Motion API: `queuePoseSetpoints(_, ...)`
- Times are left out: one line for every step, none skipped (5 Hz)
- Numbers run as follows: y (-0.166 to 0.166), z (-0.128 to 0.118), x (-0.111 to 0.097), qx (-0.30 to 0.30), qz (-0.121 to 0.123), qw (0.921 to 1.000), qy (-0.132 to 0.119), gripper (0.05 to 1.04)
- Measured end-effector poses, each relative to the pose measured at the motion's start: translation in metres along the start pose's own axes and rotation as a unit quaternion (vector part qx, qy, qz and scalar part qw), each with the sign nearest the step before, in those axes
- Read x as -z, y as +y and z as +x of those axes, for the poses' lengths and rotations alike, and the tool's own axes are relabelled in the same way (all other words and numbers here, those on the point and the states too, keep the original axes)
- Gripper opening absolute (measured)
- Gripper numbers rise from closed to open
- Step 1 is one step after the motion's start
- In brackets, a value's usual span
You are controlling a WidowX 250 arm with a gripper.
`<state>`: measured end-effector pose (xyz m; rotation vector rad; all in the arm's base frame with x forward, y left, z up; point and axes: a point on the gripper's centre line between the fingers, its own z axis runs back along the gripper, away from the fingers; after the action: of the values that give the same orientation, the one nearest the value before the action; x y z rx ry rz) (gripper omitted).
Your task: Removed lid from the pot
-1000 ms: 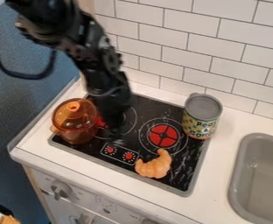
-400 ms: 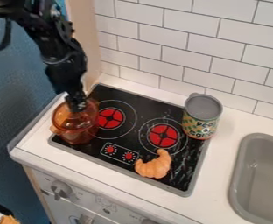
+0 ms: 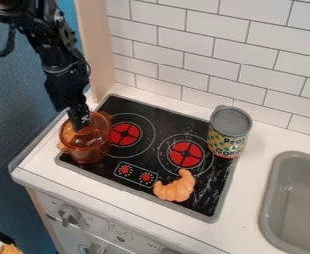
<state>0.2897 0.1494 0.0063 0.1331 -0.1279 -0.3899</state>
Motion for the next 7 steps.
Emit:
queuePoseSetpoints(0.0, 0.003, 0.01, 0.005, -0.013, 0.9999, 0.003, 0.972)
queuePoseSetpoints(-0.003, 0.003, 0.015, 0.005, -0.019, 0.9998, 0.006, 0.698)
queuePoseSetpoints(-0.007, 0.009, 0.015, 0.016, -0.017, 0.9997, 0.002, 0.406)
queuePoseSetpoints(-0.01, 0.009, 0.017, 0.019, -0.017, 0.9997, 0.0, 0.375)
queuePoseSetpoints(-0.013, 0.009, 0.016, 0.018, -0.017, 0.9997, -0.003, 0.375)
queuePoseSetpoints(-0.02, 0.01, 0.012, 0.031, -0.012, 0.9994, 0.005, 0.375)
queuePoseSetpoints(-0.022, 0.016, -0.022, 0.043, 0.029, 0.9985, -0.019, 0.375)
